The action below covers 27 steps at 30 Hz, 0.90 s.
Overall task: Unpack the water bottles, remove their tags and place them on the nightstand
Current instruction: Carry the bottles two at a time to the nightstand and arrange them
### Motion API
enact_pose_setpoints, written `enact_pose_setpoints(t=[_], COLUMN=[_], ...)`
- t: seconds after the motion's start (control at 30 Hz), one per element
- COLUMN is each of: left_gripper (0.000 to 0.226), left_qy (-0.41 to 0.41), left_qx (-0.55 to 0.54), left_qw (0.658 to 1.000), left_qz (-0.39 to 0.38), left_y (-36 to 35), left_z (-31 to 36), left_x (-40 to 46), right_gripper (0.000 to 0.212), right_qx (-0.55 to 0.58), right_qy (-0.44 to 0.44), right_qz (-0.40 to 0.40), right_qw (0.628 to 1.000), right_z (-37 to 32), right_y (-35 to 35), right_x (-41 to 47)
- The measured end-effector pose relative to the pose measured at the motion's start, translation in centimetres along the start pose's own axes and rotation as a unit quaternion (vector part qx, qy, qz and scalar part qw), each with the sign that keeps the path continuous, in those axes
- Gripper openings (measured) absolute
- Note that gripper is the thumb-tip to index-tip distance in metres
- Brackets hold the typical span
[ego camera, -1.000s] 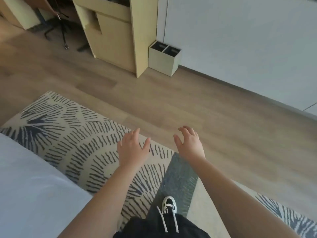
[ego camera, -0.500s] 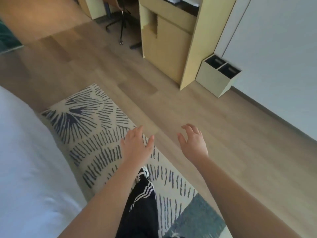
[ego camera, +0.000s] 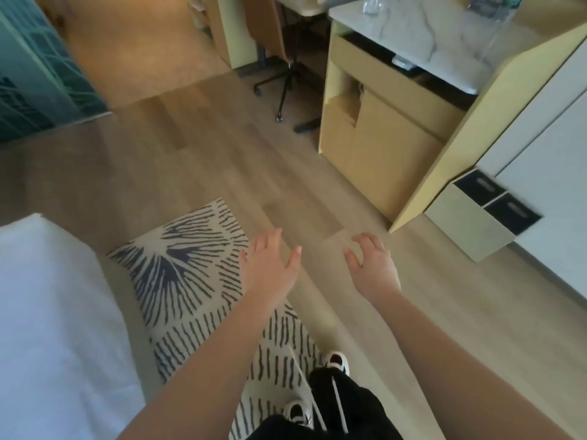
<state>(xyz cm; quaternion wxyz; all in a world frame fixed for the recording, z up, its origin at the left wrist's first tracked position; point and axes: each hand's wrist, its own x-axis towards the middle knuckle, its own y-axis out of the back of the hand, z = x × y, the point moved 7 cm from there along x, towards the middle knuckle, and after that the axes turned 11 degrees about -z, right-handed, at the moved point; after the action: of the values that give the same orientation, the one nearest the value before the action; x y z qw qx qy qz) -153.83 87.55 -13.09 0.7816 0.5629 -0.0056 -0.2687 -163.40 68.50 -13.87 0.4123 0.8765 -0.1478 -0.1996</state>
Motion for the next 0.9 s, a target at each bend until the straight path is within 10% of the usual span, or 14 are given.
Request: enact_pose_setpoints(t=[0.9], left_gripper=[0.062], left_qy=[0.043], left_qx=[-0.059], left_qw=[0.995], left_qz=[0.074], left_y=[19.1], left_z=[0.7], left_x=[63.1], right_gripper=[0.045], right_qx=[-0.017], right_qy=[0.053], right_qz=[-0.036], right_qw=[0.998], right_z=[-13.5], right_y=[8.6], right_x=[67.5])
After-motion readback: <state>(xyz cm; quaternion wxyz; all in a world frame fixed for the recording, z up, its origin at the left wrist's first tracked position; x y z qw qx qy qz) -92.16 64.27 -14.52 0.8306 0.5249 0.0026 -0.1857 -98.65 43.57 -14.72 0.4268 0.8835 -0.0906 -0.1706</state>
